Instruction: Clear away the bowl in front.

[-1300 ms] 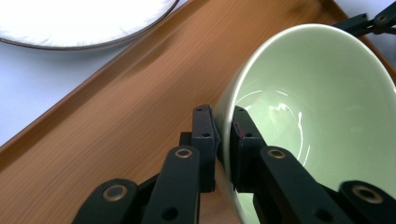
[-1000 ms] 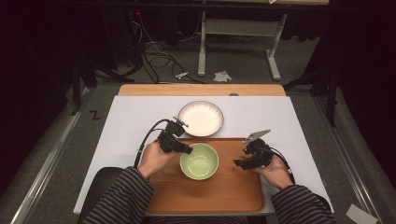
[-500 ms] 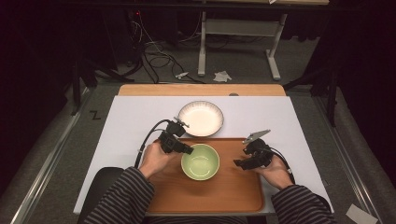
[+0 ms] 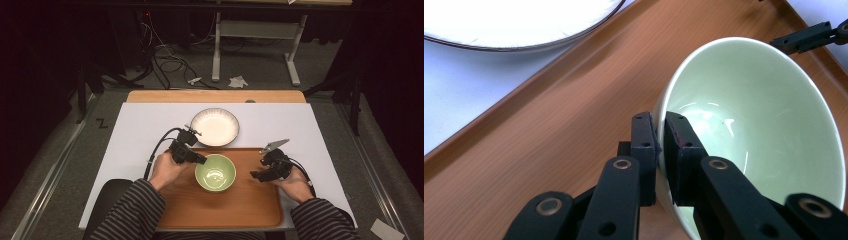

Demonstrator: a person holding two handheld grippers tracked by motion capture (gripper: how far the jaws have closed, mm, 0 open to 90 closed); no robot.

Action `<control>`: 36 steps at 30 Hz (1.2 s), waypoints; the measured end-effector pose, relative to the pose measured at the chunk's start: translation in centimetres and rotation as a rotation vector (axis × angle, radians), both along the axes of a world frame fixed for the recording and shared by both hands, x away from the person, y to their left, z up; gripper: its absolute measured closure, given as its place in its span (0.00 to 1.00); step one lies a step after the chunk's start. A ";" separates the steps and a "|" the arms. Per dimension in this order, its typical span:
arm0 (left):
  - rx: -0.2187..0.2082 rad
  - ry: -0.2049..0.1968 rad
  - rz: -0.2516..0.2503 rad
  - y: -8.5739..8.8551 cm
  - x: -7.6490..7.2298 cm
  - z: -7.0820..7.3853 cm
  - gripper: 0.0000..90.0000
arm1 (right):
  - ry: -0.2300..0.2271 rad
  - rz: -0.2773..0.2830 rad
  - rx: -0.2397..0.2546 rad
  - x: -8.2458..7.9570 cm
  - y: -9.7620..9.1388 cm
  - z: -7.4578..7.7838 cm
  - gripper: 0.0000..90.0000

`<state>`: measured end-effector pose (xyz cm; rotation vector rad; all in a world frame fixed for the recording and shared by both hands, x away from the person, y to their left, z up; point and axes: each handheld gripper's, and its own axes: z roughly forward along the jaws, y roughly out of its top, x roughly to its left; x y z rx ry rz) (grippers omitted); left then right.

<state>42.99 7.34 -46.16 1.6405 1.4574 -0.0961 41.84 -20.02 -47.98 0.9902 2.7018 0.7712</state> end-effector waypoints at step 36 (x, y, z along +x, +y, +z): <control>-0.052 -0.082 0.022 0.2 -0.8 1.0 0.63 | -0.002 -0.006 -0.002 -0.1 0.0 0.1 0.41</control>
